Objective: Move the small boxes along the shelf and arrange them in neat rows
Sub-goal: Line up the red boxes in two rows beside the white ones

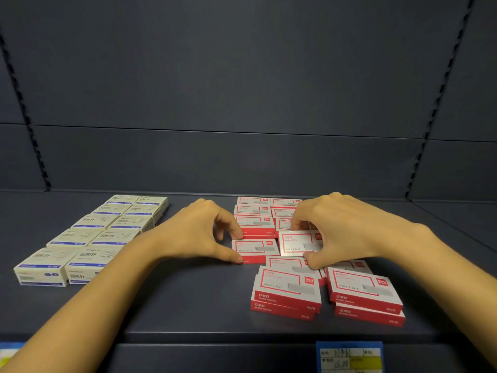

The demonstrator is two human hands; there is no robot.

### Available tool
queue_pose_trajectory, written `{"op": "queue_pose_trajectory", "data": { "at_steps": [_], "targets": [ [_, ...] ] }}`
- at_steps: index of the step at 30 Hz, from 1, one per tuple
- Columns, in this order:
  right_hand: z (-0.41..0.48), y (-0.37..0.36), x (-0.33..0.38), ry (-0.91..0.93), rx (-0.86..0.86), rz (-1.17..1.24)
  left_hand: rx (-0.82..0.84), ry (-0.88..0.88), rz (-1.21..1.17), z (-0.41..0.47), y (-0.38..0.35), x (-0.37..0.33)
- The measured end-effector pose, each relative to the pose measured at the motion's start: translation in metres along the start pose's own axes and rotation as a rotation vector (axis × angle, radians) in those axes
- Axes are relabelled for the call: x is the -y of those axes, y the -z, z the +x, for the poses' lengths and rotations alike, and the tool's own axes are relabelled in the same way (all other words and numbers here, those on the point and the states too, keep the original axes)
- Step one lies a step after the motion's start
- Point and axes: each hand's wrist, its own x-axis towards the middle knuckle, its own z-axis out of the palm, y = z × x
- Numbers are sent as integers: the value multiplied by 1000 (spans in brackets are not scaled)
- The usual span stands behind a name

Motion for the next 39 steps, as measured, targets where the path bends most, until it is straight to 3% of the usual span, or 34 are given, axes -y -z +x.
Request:
{"op": "queue_pose_trajectory", "data": {
  "at_steps": [15,20,30,39],
  "targets": [
    [-10,1,-5,30,74,143,19,-47,-25,-1,1,1],
    [-33,5,-19,21,35,374,-23,-136,-104,-4,-1,-9],
    [-74,5,-51,-40,177,669,167,-245,-288,-6,-10,-22],
    [-64,0,-55,-13,233,678,172,-243,-260,-1,-16,-21]
  ]
}}
